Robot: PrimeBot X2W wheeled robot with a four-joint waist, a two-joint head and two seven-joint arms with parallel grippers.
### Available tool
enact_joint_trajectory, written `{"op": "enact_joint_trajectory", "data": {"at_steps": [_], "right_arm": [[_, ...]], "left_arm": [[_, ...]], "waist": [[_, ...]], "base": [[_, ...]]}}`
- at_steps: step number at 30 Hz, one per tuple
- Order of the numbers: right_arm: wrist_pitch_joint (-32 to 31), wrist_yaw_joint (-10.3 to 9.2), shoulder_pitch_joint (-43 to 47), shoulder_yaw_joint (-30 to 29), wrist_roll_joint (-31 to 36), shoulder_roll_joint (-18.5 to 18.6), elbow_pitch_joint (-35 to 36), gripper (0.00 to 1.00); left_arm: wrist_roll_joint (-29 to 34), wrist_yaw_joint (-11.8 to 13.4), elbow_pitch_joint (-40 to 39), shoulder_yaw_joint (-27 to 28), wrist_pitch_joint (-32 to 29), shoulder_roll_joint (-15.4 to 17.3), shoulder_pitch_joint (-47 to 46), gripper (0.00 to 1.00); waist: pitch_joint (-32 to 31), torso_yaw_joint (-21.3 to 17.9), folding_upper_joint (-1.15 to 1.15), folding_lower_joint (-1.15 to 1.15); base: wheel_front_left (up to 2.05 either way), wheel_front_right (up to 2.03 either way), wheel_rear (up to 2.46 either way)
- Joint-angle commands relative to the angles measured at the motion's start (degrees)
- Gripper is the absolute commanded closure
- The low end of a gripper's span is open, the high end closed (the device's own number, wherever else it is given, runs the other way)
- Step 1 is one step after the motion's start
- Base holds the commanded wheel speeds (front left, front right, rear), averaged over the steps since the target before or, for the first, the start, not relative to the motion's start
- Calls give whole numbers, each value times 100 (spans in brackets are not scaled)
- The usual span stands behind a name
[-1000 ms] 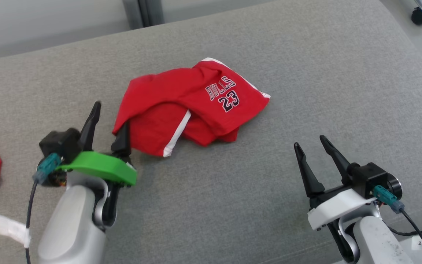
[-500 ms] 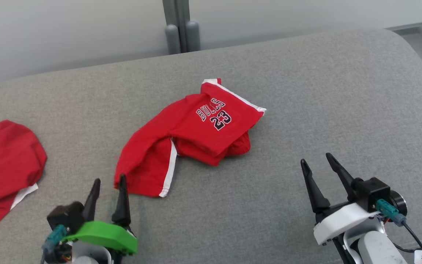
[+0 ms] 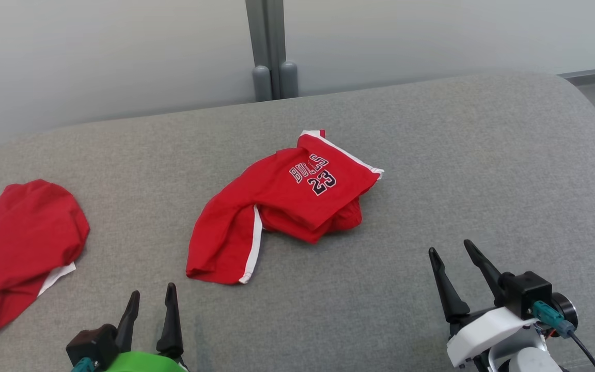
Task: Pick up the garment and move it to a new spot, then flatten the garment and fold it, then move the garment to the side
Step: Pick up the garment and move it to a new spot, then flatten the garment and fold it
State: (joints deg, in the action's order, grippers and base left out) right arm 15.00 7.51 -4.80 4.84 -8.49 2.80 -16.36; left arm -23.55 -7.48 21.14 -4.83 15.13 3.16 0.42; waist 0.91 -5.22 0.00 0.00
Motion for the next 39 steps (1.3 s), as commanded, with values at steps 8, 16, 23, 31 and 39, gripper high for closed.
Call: {"op": "enact_joint_trajectory", "data": {"at_steps": [8,16,23,31,39], "right_arm": [[27,-4,-18,8,80,19,-29,0],[27,-4,-617,851,221,19,-136,0],[26,-5,-1409,1324,158,26,-415,0],[26,-5,-1955,920,547,26,-747,0],[27,-5,-2436,33,1017,25,-1057,0]], "left_arm": [[63,-3,-70,-115,3,-16,-80,0],[-14,-3,-61,-309,3,-16,-342,0],[-48,-3,0,-404,4,-16,-531,0],[-89,-3,-21,-421,4,-17,-658,0],[-110,-3,-23,-577,3,-18,-898,0]], "waist": [[176,231,0,0],[598,653,0,0],[870,1061,0,0],[1163,1302,0,0],[1492,1365,0,0]], "base": [[0,0,0],[0,0,0],[0,0,0],[0,0,0],[0,0,0]]}}
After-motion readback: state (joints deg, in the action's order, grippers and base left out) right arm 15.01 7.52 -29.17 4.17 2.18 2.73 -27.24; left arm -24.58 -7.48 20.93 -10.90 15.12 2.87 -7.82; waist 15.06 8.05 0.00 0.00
